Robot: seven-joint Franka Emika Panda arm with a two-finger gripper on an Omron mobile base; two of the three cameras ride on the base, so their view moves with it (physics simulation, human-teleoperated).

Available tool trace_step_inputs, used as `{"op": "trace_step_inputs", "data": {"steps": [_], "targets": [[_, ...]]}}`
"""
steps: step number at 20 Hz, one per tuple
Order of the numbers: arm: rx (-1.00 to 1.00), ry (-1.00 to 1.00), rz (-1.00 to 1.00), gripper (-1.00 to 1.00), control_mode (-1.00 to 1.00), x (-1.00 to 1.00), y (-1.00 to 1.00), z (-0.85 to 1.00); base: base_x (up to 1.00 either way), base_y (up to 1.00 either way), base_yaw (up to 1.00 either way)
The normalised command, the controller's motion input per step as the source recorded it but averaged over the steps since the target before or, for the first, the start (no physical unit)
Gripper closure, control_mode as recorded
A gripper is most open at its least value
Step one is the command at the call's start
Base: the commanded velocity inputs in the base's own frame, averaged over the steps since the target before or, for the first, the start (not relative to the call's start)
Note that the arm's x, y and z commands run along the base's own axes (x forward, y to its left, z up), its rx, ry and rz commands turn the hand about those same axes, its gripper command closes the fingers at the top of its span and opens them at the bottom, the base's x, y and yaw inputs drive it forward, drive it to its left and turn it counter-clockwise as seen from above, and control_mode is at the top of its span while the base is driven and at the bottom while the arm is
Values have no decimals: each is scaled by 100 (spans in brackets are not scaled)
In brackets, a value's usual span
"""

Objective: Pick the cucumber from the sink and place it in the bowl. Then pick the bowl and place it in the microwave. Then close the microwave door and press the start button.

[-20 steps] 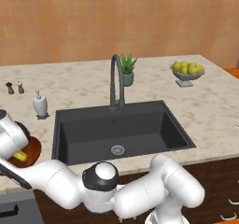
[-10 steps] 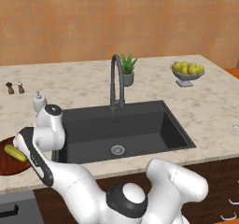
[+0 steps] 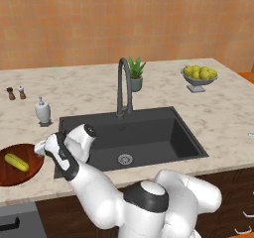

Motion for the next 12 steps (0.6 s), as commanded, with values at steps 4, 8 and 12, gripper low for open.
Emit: {"op": "trace_step_inputs", "data": {"steps": [4,8,12], "targets": [[-2,39,0,-100,-100,50,19,1,0,0,0],[-10,21,0,-100,-100,16,49,-7,0,0,0],[-5,15,0,-100,-100,6,43,-26,0,0,0]]}}
